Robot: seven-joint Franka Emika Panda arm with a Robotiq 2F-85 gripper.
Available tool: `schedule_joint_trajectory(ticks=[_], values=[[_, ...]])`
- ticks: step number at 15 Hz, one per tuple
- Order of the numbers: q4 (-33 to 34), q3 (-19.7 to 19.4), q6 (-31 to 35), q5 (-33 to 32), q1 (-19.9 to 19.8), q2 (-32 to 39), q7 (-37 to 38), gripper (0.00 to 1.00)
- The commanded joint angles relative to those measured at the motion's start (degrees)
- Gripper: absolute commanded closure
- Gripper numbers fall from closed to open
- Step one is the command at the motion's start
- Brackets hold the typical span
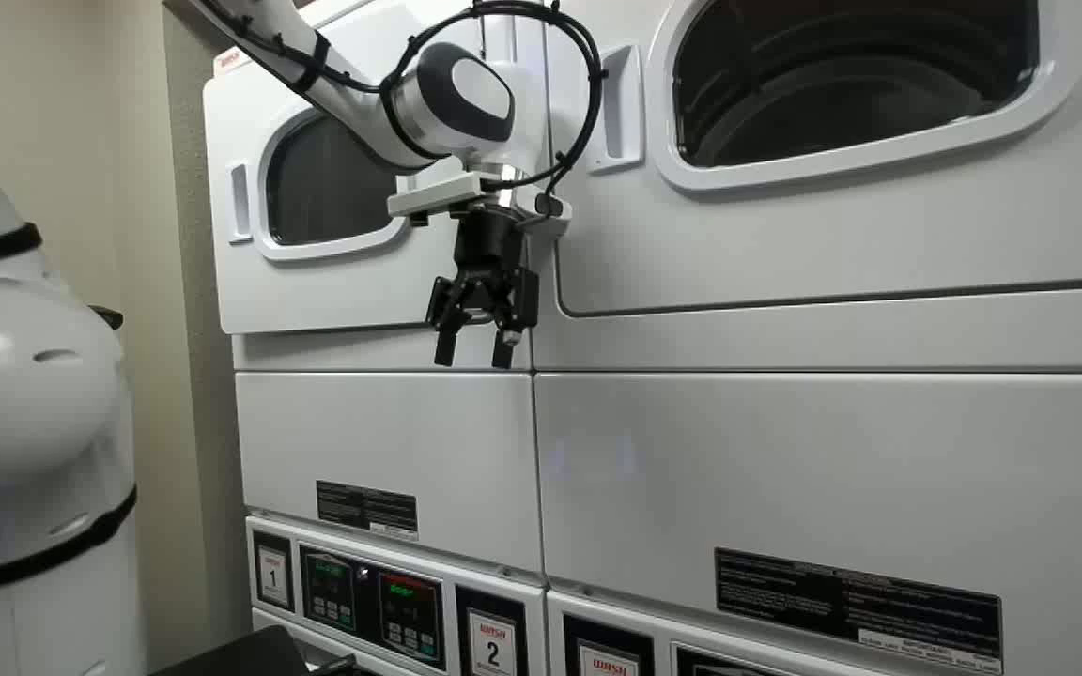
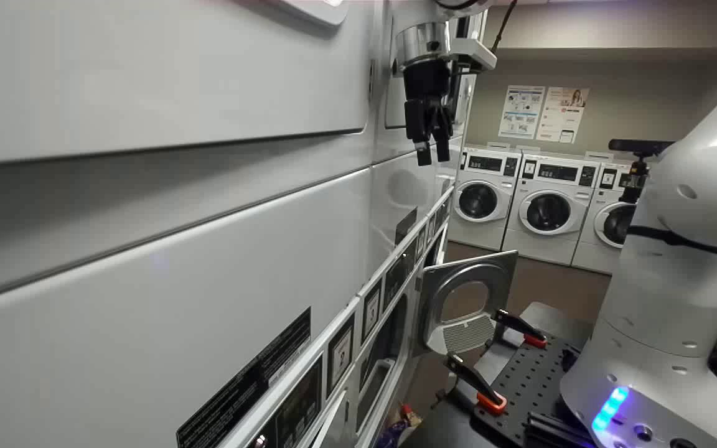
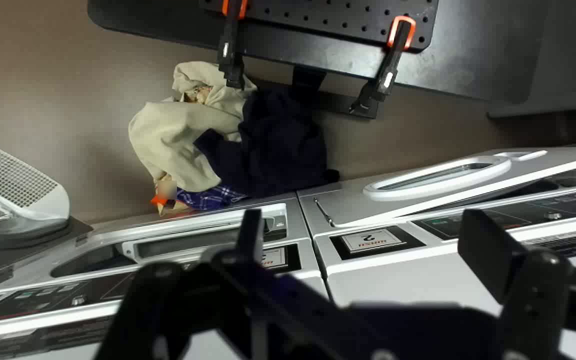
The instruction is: Turn on the washing machine
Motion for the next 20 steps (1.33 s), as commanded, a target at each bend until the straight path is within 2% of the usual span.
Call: schedule_joint_trajectory(ticks=[1, 6, 9, 12, 17, 20], values=[[0.07, 0.01, -0.08, 0.0, 0.0, 0.04, 0.02, 0.0], [0.07, 0.0, -0.08, 0.0, 0.0, 0.07, 0.01, 0.0], [-0.11, -1.57, 0.78, -1.31, -1.16, -0.25, -1.63, 0.0], [-1.11, -3.95, 3.22, -6.43, -4.02, -0.96, -1.79, 0.0], [-3.54, -10.3, 11.85, -17.06, -9.83, -0.2, -5.74, 0.0], [-5.18, -14.67, 20.13, -18.49, -12.24, 1.98, -9.09, 0.0]])
